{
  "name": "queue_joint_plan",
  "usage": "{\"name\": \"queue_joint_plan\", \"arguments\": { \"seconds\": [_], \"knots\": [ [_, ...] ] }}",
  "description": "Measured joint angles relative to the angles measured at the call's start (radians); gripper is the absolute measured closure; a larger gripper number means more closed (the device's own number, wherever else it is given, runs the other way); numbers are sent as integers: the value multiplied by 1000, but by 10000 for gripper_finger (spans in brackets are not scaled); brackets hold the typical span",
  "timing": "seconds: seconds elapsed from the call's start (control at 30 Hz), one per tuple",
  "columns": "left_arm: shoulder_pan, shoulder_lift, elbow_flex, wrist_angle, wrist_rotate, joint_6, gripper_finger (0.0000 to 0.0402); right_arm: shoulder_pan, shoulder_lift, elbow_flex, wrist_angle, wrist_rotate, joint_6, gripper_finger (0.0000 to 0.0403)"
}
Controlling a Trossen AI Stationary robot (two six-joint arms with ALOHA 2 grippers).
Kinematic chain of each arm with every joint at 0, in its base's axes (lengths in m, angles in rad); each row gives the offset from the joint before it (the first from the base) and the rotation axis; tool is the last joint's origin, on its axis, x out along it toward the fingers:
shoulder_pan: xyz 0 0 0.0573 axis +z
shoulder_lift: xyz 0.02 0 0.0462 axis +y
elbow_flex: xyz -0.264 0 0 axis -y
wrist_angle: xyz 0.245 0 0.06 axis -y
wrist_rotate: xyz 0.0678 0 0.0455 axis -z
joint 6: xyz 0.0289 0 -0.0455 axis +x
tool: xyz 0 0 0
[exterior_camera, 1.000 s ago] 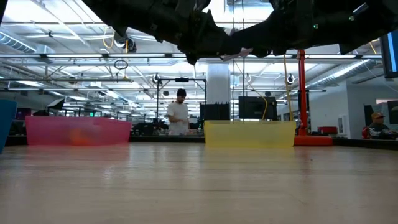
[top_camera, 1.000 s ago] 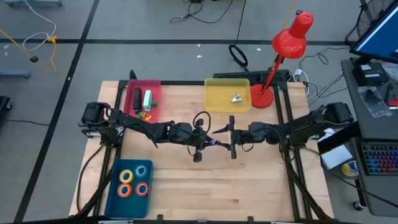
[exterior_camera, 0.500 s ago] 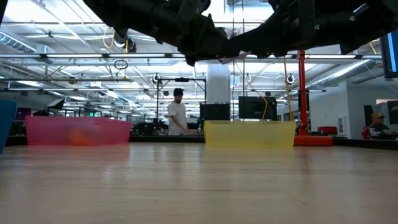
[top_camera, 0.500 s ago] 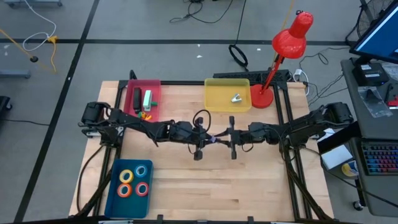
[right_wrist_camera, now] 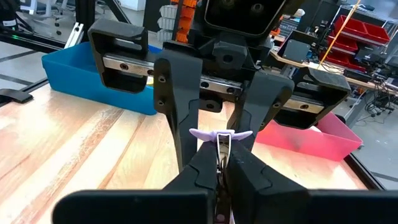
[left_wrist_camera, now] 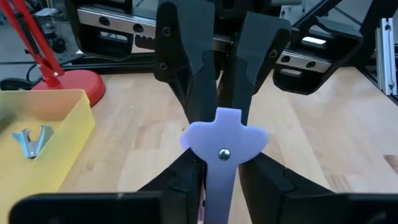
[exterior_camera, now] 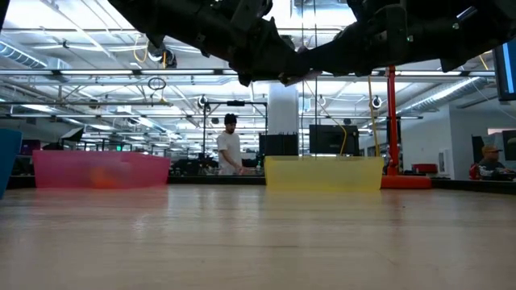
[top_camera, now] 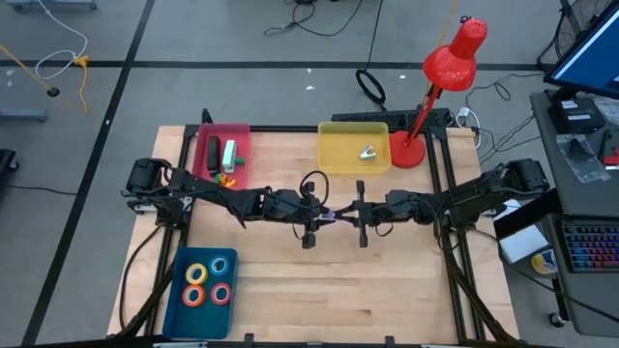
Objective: Pick and place Stapler, Stapler remover, tape
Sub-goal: Put the purple staple remover into the yellow bin
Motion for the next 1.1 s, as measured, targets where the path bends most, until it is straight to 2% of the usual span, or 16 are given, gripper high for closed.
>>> {"name": "queue_joint_plan", "arguments": {
  "seconds": [0.37,0.6,0.73,0.97,1.1],
  "knots": [
    [-4,0,0,-8,-6,1,293,0,0,0,3,11,2,395],
    [-7,0,0,-78,-51,4,286,0,0,0,-35,78,-12,395],
    [-8,0,0,-109,-109,15,257,-1,0,0,-42,99,-13,395],
    [-7,0,-1,-130,-215,16,186,-13,-2,0,-68,199,-20,395],
    [-9,1,-2,-194,-261,5,154,-47,-2,0,-61,353,-93,395]
  ]
}}
